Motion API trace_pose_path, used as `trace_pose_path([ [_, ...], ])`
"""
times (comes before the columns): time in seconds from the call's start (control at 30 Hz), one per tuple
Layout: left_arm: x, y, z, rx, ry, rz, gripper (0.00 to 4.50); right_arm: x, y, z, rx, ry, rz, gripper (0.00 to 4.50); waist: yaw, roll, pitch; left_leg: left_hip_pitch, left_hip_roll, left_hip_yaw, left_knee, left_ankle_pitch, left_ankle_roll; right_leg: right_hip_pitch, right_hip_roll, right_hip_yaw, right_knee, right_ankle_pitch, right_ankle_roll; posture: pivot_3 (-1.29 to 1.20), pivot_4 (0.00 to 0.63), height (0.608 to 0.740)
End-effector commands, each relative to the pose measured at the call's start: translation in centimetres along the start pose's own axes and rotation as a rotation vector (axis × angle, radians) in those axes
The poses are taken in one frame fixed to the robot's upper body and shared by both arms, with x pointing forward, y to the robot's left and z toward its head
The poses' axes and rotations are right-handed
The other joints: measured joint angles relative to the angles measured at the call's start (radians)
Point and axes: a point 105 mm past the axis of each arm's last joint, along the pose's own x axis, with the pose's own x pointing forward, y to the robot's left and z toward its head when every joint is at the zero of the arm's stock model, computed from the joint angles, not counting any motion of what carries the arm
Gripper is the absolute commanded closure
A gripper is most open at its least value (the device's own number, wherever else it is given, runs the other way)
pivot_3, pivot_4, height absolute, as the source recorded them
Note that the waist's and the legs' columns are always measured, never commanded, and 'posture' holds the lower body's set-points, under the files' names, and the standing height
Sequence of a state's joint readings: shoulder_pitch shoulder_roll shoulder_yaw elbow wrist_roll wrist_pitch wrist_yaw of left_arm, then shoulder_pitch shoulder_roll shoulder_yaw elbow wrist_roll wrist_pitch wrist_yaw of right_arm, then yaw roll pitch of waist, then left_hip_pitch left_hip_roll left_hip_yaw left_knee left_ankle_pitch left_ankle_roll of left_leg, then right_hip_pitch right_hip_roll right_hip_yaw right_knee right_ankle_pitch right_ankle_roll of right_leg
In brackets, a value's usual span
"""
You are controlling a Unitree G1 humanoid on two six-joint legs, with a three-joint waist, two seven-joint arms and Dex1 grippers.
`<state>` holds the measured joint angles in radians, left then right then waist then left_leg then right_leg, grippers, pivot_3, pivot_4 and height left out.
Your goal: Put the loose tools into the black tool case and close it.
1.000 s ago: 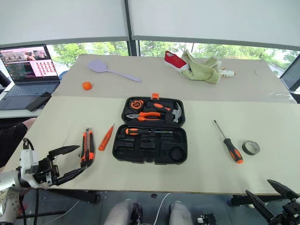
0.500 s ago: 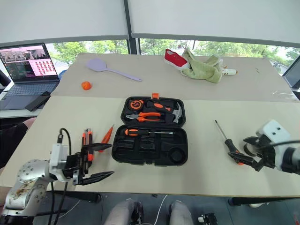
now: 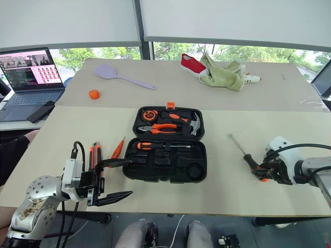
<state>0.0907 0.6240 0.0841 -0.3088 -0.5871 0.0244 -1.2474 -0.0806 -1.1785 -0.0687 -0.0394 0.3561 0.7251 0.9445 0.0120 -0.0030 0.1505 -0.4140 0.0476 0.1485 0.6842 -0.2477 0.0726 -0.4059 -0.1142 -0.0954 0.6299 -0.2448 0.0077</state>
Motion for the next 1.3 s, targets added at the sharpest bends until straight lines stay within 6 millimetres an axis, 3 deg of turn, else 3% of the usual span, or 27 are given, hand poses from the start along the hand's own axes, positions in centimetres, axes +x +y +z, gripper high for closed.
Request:
trace_pose_path([
  [0.03, -0.2, 0.1, 0.8, 0.046, -0.003, 0.007, 0.0, -0.1, -0.5, -0.4, -0.009, 0.016, -0.012, 3.48, 0.001, 0.0, 0.0, 0.0, 0.0, 0.0, 0.0, 0.0, 0.0, 0.0, 0.0, 0.0, 0.0, 0.0, 0.0, 0.0, 0.15, 0.74],
  [0.1, -0.2, 0.2, 0.8, 0.048, -0.003, 0.016, 0.0, 0.0, -0.6, 0.1, -0.024, -0.028, -0.006, 3.49, 0.001, 0.0, 0.0, 0.0, 0.0, 0.0, 0.0, 0.0, 0.0, 0.0, 0.0, 0.0, 0.0, 0.0, 0.0, 0.0, 0.15, 0.74],
  [0.17, -0.4, 0.6, 0.9, 0.041, -0.021, 0.05, 0.0, -0.5, -0.2, 2.5, -0.059, -0.183, 0.032, 3.49, 0.0, -0.001, 0.0, 0.0, 0.0, 0.0, 0.0, 0.0, 0.0, 0.0, 0.0, 0.0, 0.0, 0.0, 0.0, 0.0, 0.15, 0.74],
  [0.33, -2.0, 1.7, 1.6, -0.007, -0.073, 0.192, 0.0, -3.6, 3.6, 8.5, -0.326, -0.446, 0.253, 3.49, -0.01, 0.002, 0.001, 0.0, 0.001, 0.0, 0.0, 0.0, 0.0, -0.001, 0.001, 0.001, 0.001, 0.0, 0.0, 0.0, 0.15, 0.74],
  [0.4, -2.8, 1.9, 1.1, -0.041, -0.08, 0.251, 0.0, -3.1, 6.0, 11.6, -0.372, -0.486, 0.364, 3.49, -0.02, 0.002, 0.001, 0.001, 0.001, 0.0, -0.001, 0.0, 0.0, 0.0, 0.001, 0.001, 0.001, 0.0, 0.0, 0.0, 0.15, 0.74],
  [0.5, -3.6, 1.6, 0.0, -0.065, -0.043, 0.278, 0.0, -1.2, 8.8, 13.7, -0.477, -0.422, 0.456, 3.49, -0.028, -0.001, 0.001, 0.003, 0.002, 0.0, -0.001, -0.001, 0.002, 0.0, 0.002, 0.001, 0.001, 0.0, -0.001, 0.0, 0.15, 0.74],
  [0.63, -4.4, 1.6, -0.2, -0.07, -0.029, 0.317, 0.0, 2.0, 10.1, 15.4, -0.575, -0.278, 0.442, 3.49, -0.019, -0.002, 0.002, 0.003, 0.002, -0.001, -0.003, 0.0, 0.0, -0.002, 0.0, 0.0, 0.002, -0.001, -0.003, 0.0, 0.15, 0.74],
  [0.77, -4.4, 1.2, -0.4, -0.047, -0.01, 0.318, 0.0, 4.3, 10.4, 16.6, -0.656, -0.177, 0.404, 3.49, -0.012, -0.002, 0.002, -0.009, 0.0, 0.0, 0.0, 0.004, -0.007, -0.014, -0.001, 0.0, 0.005, 0.001, -0.004, 0.0, 0.15, 0.74],
  [0.97, -4.0, 0.6, -0.8, -0.041, -0.002, 0.308, 0.0, 5.5, 11.4, 18.1, -0.727, -0.151, 0.405, 3.49, -0.016, -0.002, 0.002, -0.012, 0.0, 0.003, 0.003, 0.004, -0.006, -0.017, -0.001, 0.0, 0.01, 0.001, -0.003, 0.0, 0.15, 0.74],
  [1.3, -4.0, 0.3, -0.8, -0.026, 0.005, 0.314, 0.0, 5.9, 10.9, 17.8, -0.812, -0.078, 0.408, 3.49, -0.022, -0.002, 0.002, -0.011, 0.0, 0.003, 0.003, 0.004, -0.006, -0.017, 0.0, 0.0, 0.011, 0.001, -0.003, 0.0, 0.15, 0.74],
])
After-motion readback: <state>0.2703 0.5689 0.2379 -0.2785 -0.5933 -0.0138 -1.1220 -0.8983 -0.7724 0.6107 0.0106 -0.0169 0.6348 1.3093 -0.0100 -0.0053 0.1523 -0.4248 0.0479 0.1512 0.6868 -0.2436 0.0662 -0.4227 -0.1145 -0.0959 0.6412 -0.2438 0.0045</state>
